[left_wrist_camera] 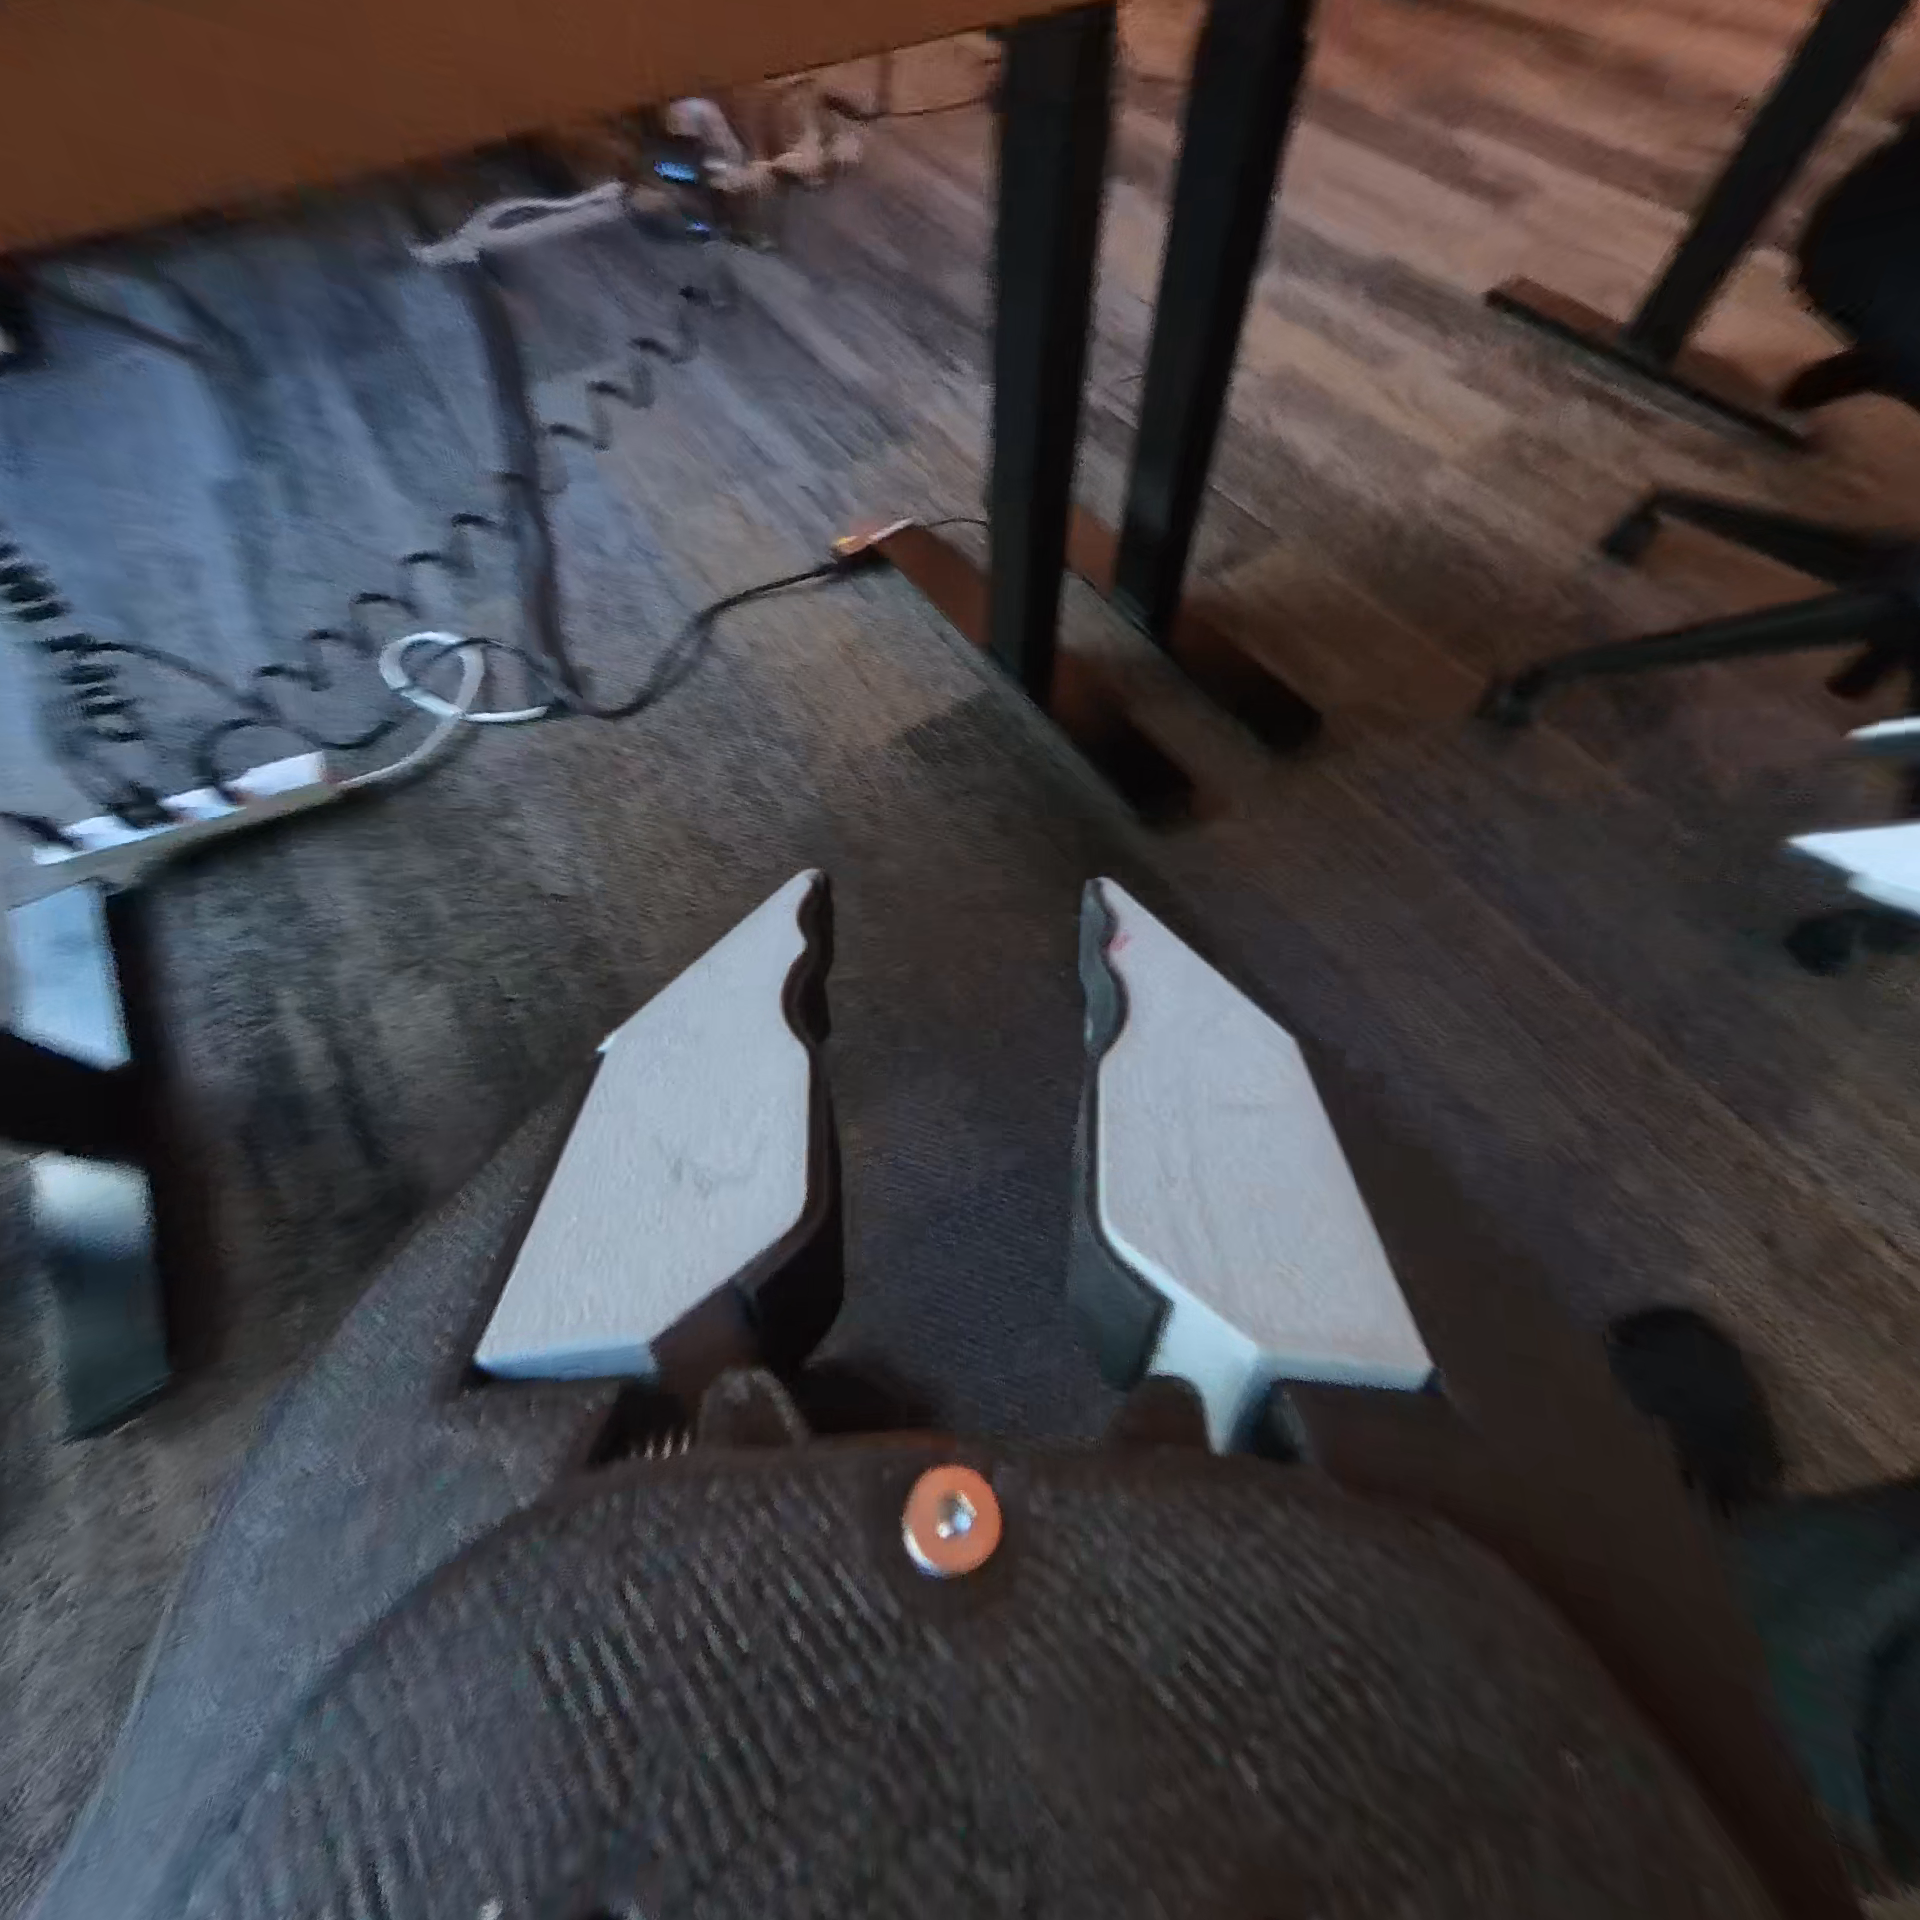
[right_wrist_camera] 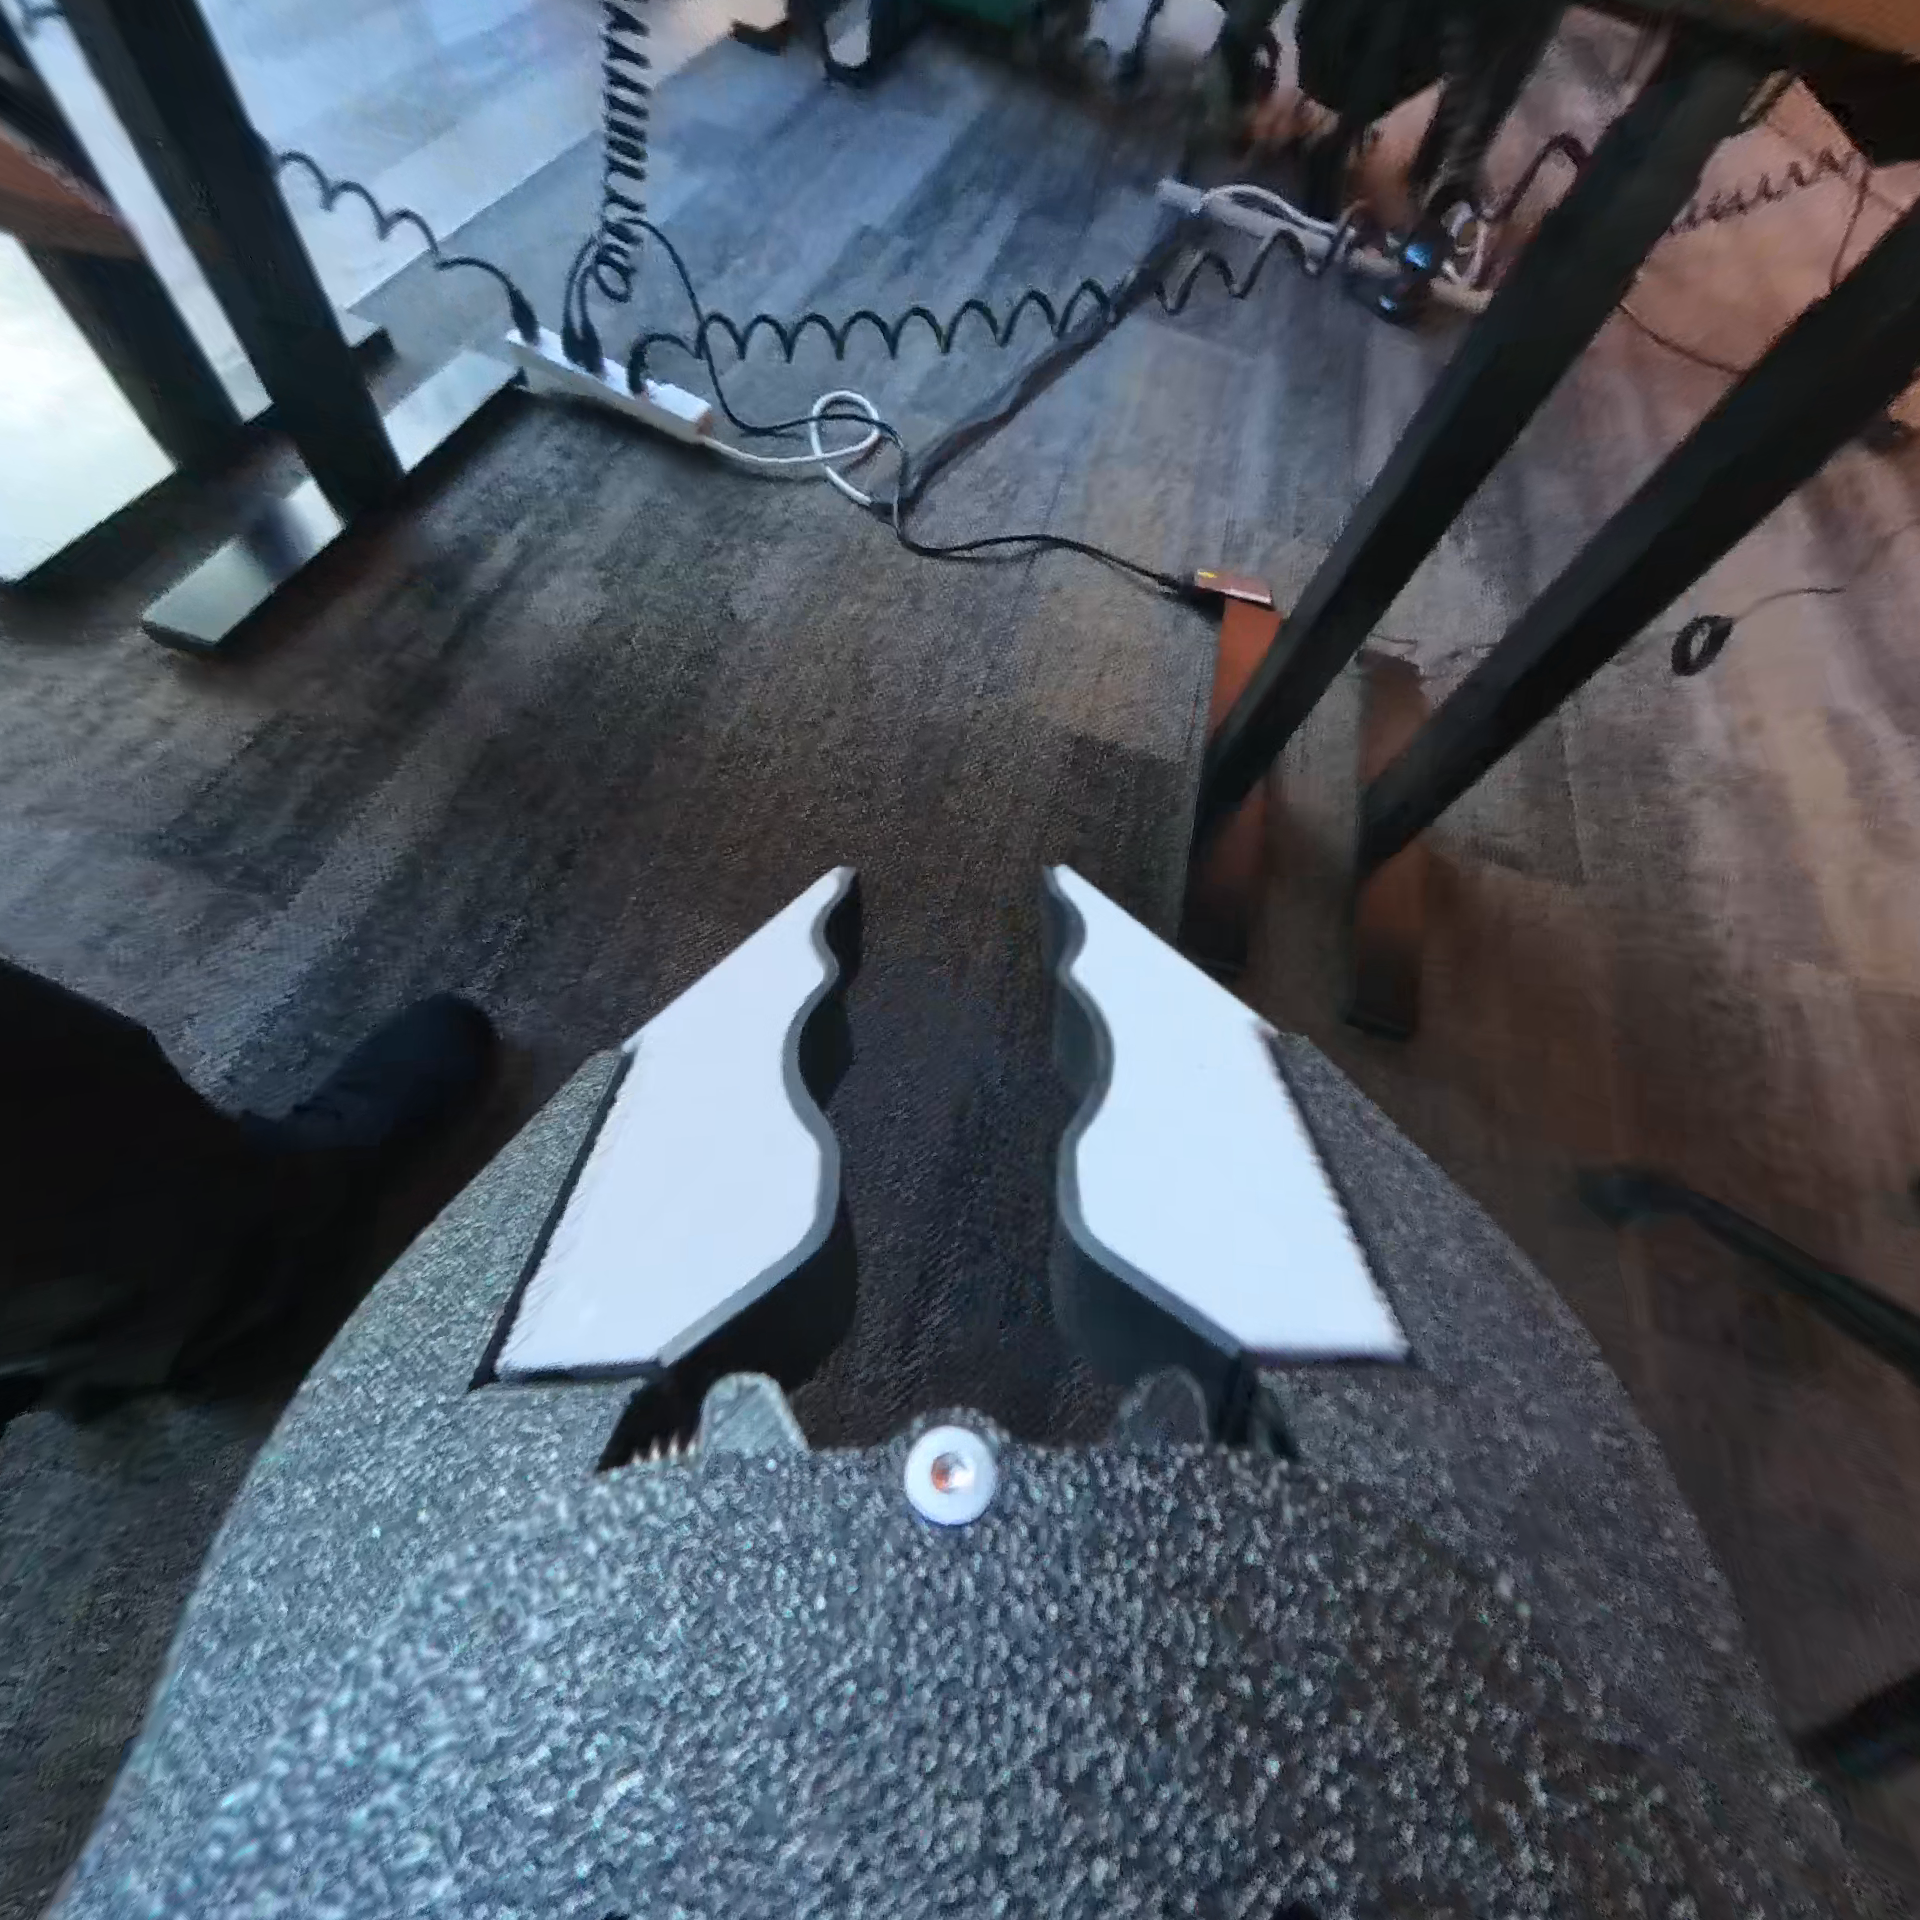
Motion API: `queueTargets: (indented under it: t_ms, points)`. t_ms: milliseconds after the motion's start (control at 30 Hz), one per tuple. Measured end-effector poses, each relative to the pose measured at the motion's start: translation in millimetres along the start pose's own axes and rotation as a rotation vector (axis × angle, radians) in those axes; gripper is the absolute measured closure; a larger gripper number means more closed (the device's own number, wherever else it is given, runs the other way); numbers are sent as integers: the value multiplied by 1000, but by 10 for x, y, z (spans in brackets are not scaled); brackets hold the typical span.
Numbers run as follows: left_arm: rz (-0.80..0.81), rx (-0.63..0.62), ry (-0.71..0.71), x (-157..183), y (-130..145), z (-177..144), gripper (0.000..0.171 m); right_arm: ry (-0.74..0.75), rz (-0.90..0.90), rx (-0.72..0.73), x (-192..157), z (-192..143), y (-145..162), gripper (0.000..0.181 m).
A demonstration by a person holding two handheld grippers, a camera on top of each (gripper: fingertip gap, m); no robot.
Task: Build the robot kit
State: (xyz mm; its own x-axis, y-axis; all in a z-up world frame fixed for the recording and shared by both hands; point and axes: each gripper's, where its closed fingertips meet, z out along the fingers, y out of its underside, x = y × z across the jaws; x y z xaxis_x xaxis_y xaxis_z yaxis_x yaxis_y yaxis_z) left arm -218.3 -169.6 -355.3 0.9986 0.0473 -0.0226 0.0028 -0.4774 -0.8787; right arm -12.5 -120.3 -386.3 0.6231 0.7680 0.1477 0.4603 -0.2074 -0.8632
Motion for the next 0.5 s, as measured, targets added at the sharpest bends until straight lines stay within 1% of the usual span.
queueTargets:
  t_ms: [33, 67, 100, 167, 200, 233, 267, 300, 367, 400, 467, 500]
  points:
    - [-4, -8, -49, -159, 75, -118, 126, -9, 16, 1, -128, -41, -61, 142]
    - [-26, -11, -95, -321, 95, -266, 125, -32, 19, 17, -311, -89, -166, 134]
    - [-51, 15, -139, -496, 38, -442, 122, -55, 7, 36, -525, -138, -271, 127]
    - [-97, 106, -185, -809, -138, -778, 107, -135, -48, 54, -1049, -229, -410, 124]
    - [-121, 111, -202, -950, -154, -912, 96, -179, -79, 55, -1305, -274, -447, 124]
    - [-153, 78, -224, -1073, -104, -1028, 90, -219, -110, 55, -1538, -318, -467, 124]
    - [-174, 24, -239, -1147, -10, -1134, 89, -266, -132, 49, -1760, -367, -470, 124]
    - [-159, -39, -236, -1163, 103, -1244, 88, -321, -150, 27, -1967, -422, -446, 128]
    - [-92, -148, -186, -1066, 345, -1481, 81, -405, -184, -8, -2281, -541, -388, 144]
    - [-65, -201, -132, -955, 486, -1616, 81, -437, -193, -7, -2399, -601, -373, 146]
    - [-26, -306, -66, -736, 784, -1984, 81, -501, -214, -42, -2585, -714, -282, 147]
    - [-9, -319, -38, -621, 902, -2189, 80, -526, -228, -72, -2643, -767, -215, 149]
